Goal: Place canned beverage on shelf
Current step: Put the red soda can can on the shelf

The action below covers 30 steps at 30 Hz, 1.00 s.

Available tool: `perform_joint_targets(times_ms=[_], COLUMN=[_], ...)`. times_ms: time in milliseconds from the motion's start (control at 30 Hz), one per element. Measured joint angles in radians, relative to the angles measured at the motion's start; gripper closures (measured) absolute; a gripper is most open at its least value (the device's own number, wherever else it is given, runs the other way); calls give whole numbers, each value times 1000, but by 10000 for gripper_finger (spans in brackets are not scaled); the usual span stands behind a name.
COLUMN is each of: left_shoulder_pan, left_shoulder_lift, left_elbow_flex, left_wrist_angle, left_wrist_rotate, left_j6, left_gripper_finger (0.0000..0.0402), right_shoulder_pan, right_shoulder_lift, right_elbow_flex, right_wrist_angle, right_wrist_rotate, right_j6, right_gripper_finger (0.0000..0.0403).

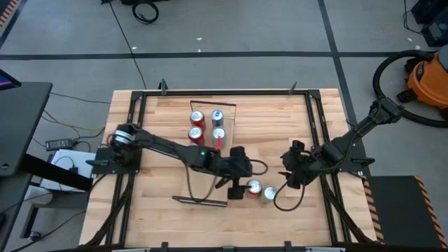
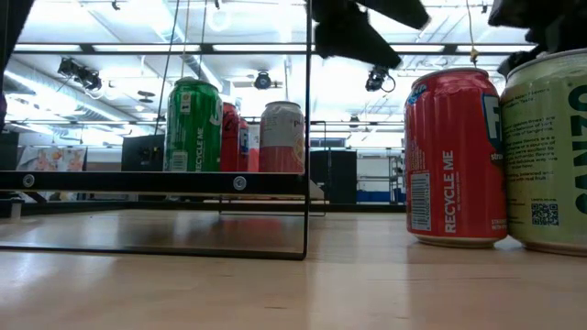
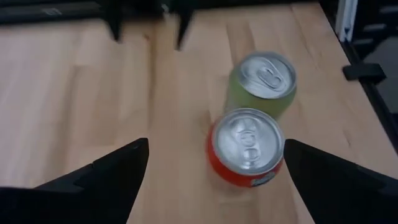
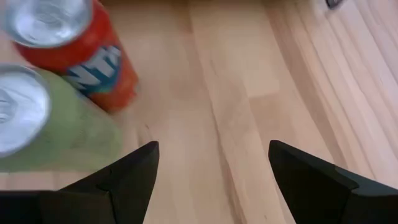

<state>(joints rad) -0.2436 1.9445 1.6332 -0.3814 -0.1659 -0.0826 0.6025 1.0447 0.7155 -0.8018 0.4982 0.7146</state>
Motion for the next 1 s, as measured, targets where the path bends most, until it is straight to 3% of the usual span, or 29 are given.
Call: perform_joint_targets(times_ms=[233,367,567,1000], left_shoulder_pan=[-6,-11,-18,-18], left_shoulder_lift=[182,247,269,321], left_elbow_flex=[298,397,409,405], left_wrist_angle=[-271,-336,-309,-289], left_wrist_rotate=[10,19,75,55], left_j6=[-8,-5,17,130], left_gripper_finger=[17,17,17,17], right_shoulder_pan=[14,24,25,25], right_shoulder_lift=[0,0,0,0], right_elbow_flex=[0,0,0,0], right_wrist_angle=[-26,-24,-22,-8], right_wrist_rotate=[1,3,7,15], right_j6=[39,42,45,42], right_gripper_finger=[89,89,89,89])
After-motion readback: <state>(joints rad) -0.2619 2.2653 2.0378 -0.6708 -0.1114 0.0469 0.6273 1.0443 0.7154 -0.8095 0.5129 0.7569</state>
